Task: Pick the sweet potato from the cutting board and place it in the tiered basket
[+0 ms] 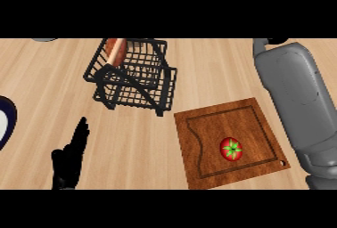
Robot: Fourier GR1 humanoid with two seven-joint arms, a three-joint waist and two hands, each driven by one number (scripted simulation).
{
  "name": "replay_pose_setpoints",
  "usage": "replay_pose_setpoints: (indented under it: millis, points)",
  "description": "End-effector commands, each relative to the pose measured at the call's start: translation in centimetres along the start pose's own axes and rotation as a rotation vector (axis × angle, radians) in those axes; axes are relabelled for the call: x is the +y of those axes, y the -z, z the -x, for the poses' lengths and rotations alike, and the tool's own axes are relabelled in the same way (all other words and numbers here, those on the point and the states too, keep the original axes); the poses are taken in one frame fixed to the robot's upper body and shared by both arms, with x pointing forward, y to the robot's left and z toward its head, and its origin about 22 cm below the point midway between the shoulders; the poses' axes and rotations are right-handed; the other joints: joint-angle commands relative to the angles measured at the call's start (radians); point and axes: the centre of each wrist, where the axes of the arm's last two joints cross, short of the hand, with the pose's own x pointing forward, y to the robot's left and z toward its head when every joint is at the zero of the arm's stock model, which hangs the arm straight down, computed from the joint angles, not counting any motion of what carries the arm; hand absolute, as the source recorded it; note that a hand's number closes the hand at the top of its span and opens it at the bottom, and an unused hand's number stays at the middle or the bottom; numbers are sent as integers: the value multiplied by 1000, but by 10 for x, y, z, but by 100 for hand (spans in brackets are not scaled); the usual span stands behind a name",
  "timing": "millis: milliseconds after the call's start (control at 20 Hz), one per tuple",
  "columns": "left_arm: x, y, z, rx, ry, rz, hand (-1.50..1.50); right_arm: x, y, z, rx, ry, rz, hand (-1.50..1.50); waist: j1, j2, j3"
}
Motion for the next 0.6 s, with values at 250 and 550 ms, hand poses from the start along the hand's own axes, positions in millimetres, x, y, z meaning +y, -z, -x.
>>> replay_pose_setpoints:
  millis: [250, 550]
  points:
    - [19, -12, 14, 59, 12, -32, 0, -170, 2, 21, 17, -31, 25, -150, -31, -2, -5]
    - [1, 0, 7, 44, 24, -22, 0, -278, -11, 28, -26, 14, -36, -150, -12, 9, -5]
